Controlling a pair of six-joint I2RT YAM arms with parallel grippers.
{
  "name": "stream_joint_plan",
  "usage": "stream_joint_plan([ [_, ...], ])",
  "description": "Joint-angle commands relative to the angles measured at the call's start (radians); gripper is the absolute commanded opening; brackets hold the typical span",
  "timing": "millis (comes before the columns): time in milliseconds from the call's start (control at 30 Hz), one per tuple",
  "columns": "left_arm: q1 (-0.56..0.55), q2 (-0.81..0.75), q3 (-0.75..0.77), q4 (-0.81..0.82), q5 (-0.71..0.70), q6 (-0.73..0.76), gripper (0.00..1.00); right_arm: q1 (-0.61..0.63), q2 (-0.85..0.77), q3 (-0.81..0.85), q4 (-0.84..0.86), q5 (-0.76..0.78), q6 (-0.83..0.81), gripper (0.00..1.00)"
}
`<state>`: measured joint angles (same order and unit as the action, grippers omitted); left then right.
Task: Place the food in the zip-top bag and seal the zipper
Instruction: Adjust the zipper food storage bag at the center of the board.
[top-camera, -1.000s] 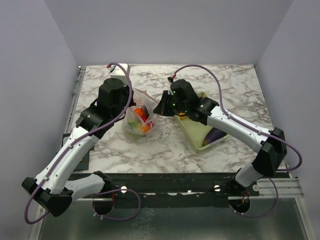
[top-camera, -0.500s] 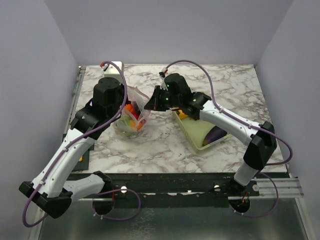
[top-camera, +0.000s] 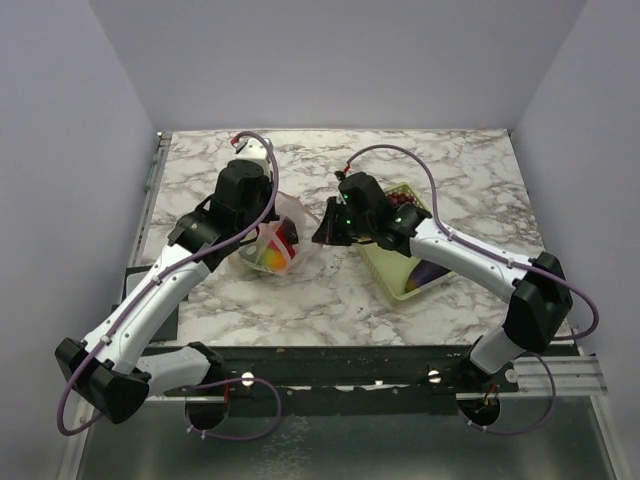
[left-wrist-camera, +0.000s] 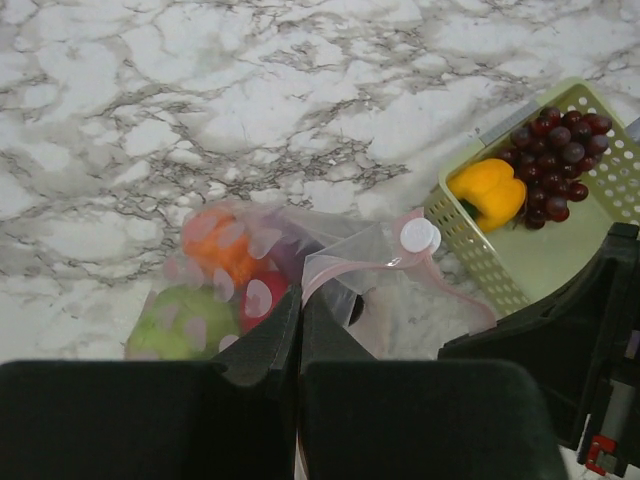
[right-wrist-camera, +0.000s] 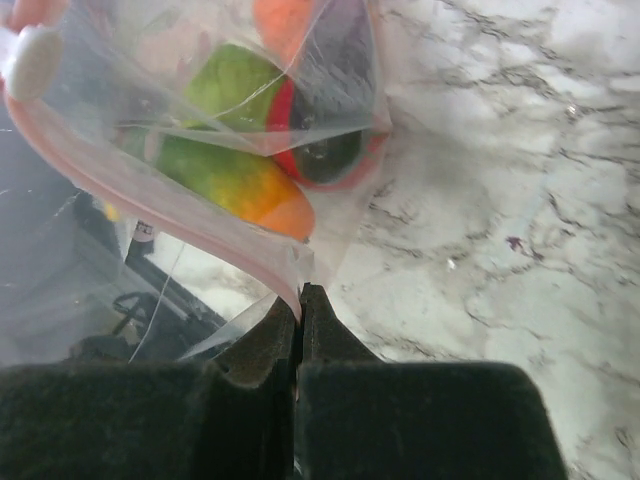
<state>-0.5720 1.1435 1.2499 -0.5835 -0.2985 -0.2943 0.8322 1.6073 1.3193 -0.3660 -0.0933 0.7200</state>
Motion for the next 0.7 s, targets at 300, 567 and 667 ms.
stream_joint_plan([
  [300,-0.010,0.014,-0.118,0.139,0.164,-0.013,0.01,0.005,-0.218,-0.121,-0.034,0.180,0.010,0.01],
  [567,-0.011,-0.021,-0.150,0.171,0.177,-0.005,0.01,0.005,-0.236,-0.128,-0.043,0.176,0.014,0.19],
  [667,-0.010,-0.037,-0.161,0.180,0.170,0.012,0.01,0.005,-0.244,-0.122,-0.051,0.175,0.007,0.29],
])
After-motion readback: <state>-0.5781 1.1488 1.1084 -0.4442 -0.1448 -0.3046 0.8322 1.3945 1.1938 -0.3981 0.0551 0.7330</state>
